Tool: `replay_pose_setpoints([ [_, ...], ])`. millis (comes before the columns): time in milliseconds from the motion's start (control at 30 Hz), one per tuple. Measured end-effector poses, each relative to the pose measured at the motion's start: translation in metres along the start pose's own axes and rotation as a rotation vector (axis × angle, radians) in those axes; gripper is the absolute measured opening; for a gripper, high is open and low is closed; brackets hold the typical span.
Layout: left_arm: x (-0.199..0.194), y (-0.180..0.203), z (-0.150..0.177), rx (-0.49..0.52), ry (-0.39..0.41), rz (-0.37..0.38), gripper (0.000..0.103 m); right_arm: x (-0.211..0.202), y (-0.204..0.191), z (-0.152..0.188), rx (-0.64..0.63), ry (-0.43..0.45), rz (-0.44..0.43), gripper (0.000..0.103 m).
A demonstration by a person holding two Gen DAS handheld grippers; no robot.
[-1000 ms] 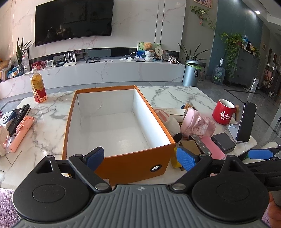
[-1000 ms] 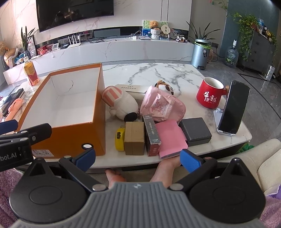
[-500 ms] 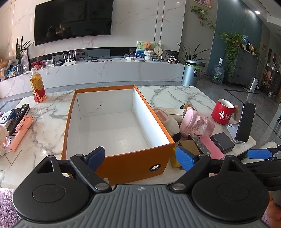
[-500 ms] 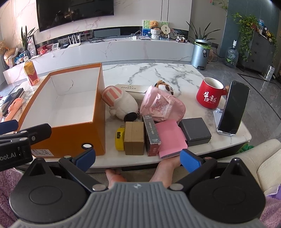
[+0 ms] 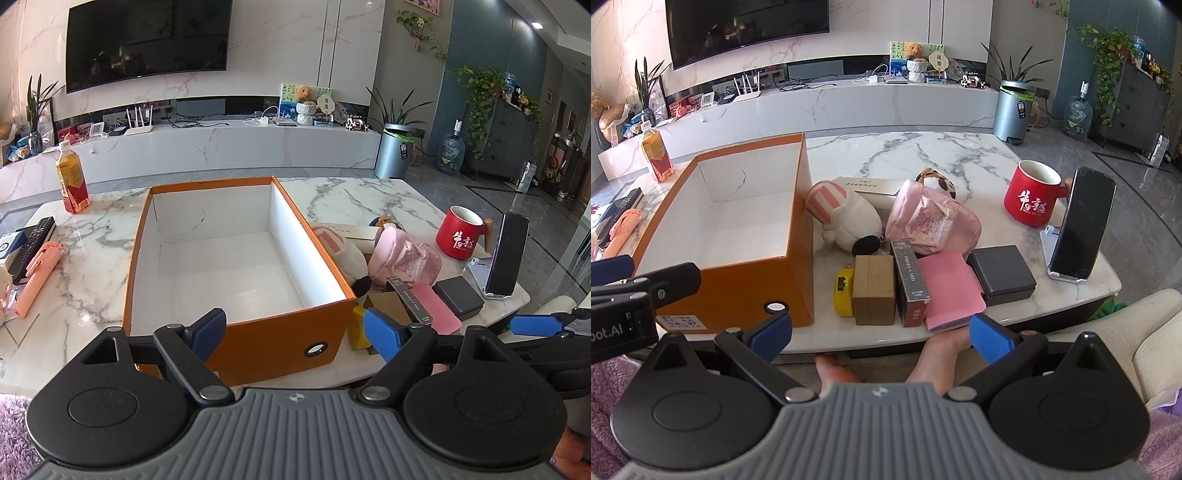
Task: Organize objects
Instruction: 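Reach the left tool to the pink fabric pouch while the right tool reaches the pink heart-charm case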
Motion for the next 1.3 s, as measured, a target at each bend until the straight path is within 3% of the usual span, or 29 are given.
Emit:
replay_pose_setpoints([
  [233, 0.011, 0.016, 0.001, 0.041, -0.020, 0.042, 0.087, 0.009, 0.027, 0.002, 0.077, -0.005, -0.020, 0.099],
  [300, 0.016, 0.022, 0.000, 0.056, -0.026, 0.066, 0.084, 0.013, 0.036, 0.002, 0.094, -0.009, -0.008, 0.090],
  [467, 0.030, 0.044, -0.008, 0.107, -0.043, 0.164, 0.071, 0.028, 0.065, 0.000, 0.153, -0.042, -0.023, 0.051],
  [567, 0.043, 0.061, -0.014, 0.140, -0.066, 0.202, 0.062, 0.036, 0.080, -0.005, 0.142, -0.041, 0.000, 0.037],
  [667, 0.062, 0.077, -0.021, 0.142, -0.117, 0.267, 0.052, 0.045, 0.097, -0.015, 0.129, -0.042, 0.016, 0.029],
  [733, 0.075, 0.086, -0.029, 0.145, -0.138, 0.293, 0.051, 0.054, 0.106, -0.022, 0.126, -0.053, 0.012, 0.027],
  [1033, 0.137, 0.112, -0.065, 0.253, -0.200, 0.286, 0.052, 0.120, 0.123, -0.064, 0.034, -0.136, -0.088, 0.030],
  [1133, 0.162, 0.123, -0.072, 0.328, -0.213, 0.274, 0.057, 0.142, 0.134, -0.072, 0.022, -0.148, -0.084, 0.030],
  [1300, 0.194, 0.154, -0.084, 0.553, -0.209, 0.295, 0.060, 0.170, 0.148, -0.077, 0.051, -0.196, -0.109, 0.030],
])
Point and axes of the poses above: each gripper's, at about its wrist camera, not at the fingertips, and x roughly the way its jaws point, y to its right, z to its underside, the point moved 3 cm from there along x, roughly the way its jaws point, and after that the axes turned 2 degrees about -x, right-handed, at the moved point
